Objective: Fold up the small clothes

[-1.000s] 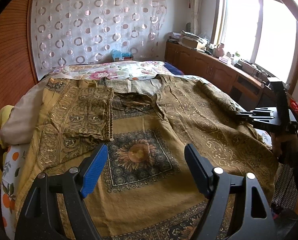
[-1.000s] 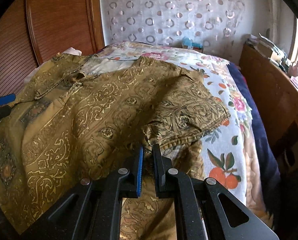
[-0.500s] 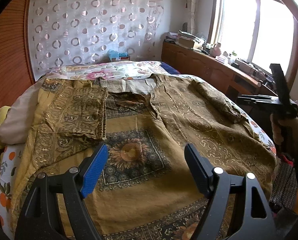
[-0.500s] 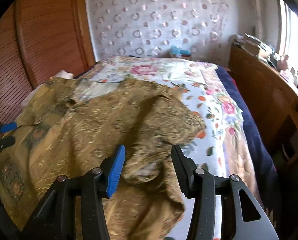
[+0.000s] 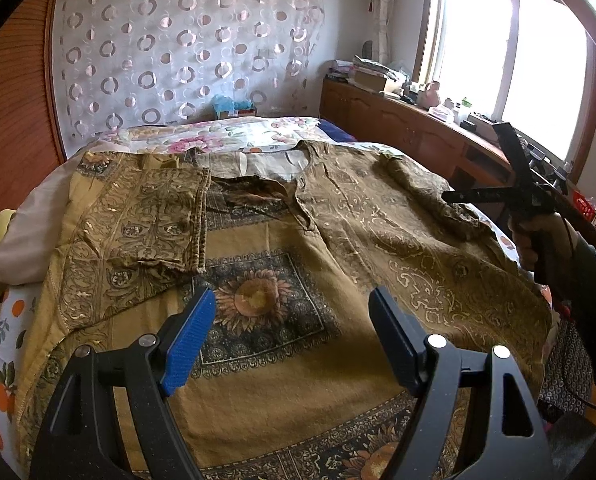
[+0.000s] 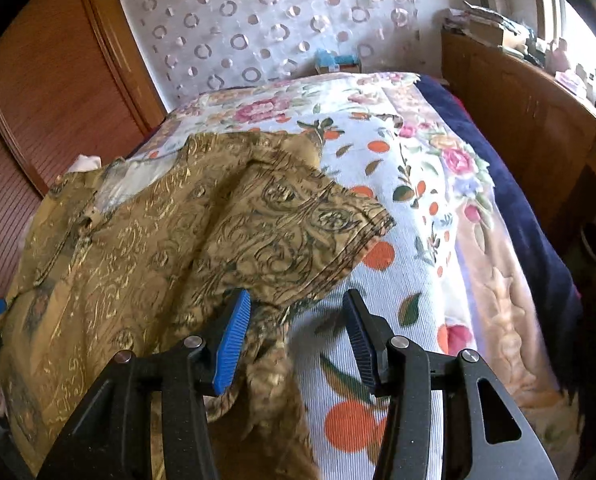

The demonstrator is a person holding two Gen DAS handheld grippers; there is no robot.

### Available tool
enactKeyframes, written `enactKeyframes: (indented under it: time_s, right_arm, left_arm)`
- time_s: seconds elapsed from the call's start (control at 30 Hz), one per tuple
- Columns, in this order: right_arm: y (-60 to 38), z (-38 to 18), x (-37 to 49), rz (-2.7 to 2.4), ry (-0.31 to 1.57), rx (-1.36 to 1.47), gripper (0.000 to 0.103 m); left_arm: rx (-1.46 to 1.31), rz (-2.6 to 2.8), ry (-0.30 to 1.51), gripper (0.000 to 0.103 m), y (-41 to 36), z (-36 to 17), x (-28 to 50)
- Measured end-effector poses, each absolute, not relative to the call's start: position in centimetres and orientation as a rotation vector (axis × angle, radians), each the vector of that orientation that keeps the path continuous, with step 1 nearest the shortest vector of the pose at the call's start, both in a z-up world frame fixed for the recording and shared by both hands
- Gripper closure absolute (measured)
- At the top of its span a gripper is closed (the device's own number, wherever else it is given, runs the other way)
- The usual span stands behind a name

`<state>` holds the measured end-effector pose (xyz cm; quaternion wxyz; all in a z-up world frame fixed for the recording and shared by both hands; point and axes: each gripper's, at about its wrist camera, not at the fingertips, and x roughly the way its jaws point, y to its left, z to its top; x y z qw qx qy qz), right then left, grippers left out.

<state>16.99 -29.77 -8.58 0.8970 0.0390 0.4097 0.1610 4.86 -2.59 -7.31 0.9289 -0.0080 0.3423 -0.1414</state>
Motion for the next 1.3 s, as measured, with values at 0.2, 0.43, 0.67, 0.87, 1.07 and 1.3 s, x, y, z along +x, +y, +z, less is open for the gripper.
enactKeyframes:
  time_s: [0.2, 0.43, 0.67, 0.87, 1.07, 1.3]
  right_arm:
    - [-29.3, -8.9, 18.0, 0.337, 0.847, 0.062, 0.064]
    - [-28.2, -7.9, 18.1, 0.368, 0.791, 0.004, 0.094]
    - [-25.6, -5.9, 16.8, 0.446, 0.716, -0.027, 0.097]
    - [-22.8, -5.6, 15.6, 0.584, 0.735, -0.024, 0.089]
    - [-23.8, -5.9, 15.4, 0.539, 0.718, -0.053, 0.07]
    - [-25.8, -8.1, 16.4, 0.384, 0.789, -0.121, 0.07]
  left_arm:
    - [-0.017, -0.289, 0.702, 0.023, -2.6, -7.4, 4.8]
    - [-0.024, -0.284, 0.703, 0.023, -2.3, -7.8, 4.7]
    - [-0.028, -0.28, 0.703, 0.023, -2.0, -7.9, 4.8]
    - [-0.037, -0.271, 0.702, 0.023, -1.6, -7.8, 4.7]
    - [-0.044, -0.266, 0.698, 0.023, -1.2, -7.7, 4.8]
    - [-0.055, -0.242, 0.696, 0.023, 0.0, -7.6, 5.2]
